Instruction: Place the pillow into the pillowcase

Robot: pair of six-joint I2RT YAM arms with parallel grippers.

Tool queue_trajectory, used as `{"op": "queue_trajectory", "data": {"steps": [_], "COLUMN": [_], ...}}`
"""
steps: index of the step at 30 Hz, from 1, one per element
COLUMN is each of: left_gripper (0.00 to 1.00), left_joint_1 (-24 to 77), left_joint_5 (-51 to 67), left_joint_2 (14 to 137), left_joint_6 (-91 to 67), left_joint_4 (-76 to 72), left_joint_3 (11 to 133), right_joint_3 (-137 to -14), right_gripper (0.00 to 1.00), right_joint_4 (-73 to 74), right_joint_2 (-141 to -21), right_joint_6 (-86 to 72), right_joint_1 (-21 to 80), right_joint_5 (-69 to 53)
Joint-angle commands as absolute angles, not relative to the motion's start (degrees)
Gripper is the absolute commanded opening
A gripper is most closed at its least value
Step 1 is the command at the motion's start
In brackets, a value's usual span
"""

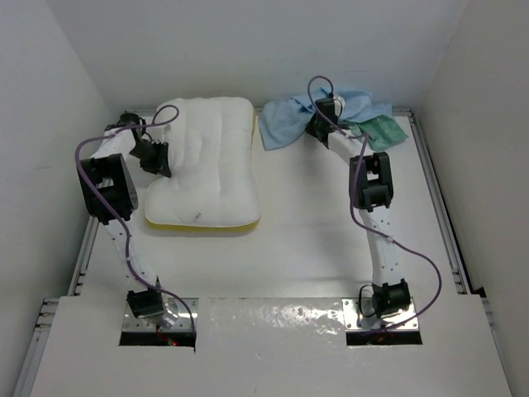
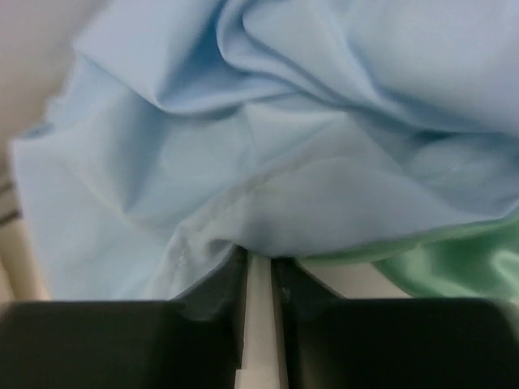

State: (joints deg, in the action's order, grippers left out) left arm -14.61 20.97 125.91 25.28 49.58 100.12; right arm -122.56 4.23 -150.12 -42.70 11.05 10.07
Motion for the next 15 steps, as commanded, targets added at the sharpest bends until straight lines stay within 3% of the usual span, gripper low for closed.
{"op": "queue_trajectory", "data": {"steps": [1, 6, 8, 11, 12, 15], "left_gripper": [0.0, 0.0, 0.0, 0.0, 0.0, 0.0], "left_joint_1": [-15.0, -15.2, -15.0, -13.5, -13.2, -11.0], "left_joint_5": [16.6, 10.0, 5.6, 5.3, 7.4, 21.3], "left_joint_2": [131.5, 135.3, 134.7, 129.0, 126.8, 124.3], "left_joint_6": [29.2, 34.2, 38.5, 54.0, 65.7, 94.5], "left_joint_4": [48.4, 44.7, 41.1, 25.1, 22.4, 31.8], "left_joint_3": [105.1, 115.0, 116.7, 109.1, 105.9, 104.6], "right_joint_3": [-123.9, -113.1, -102.9, -82.3, -73.4, -59.7], "right_gripper": [0.0, 0.0, 0.0, 0.0, 0.0, 0.0], "right_joint_4": [0.8, -9.3, -11.3, -16.1, -16.1, -12.2], "right_joint_2": [-151.3, -143.2, -137.8, -122.8, -115.2, -100.2], "right_joint_6": [-48.3, -41.9, -34.9, -24.5, -19.1, -5.5], "right_joint_1": [11.5, 11.5, 11.8, 13.8, 14.4, 17.4], "right_joint_5": [9.9, 4.4, 0.5, -7.4, -10.8, -17.3]}}
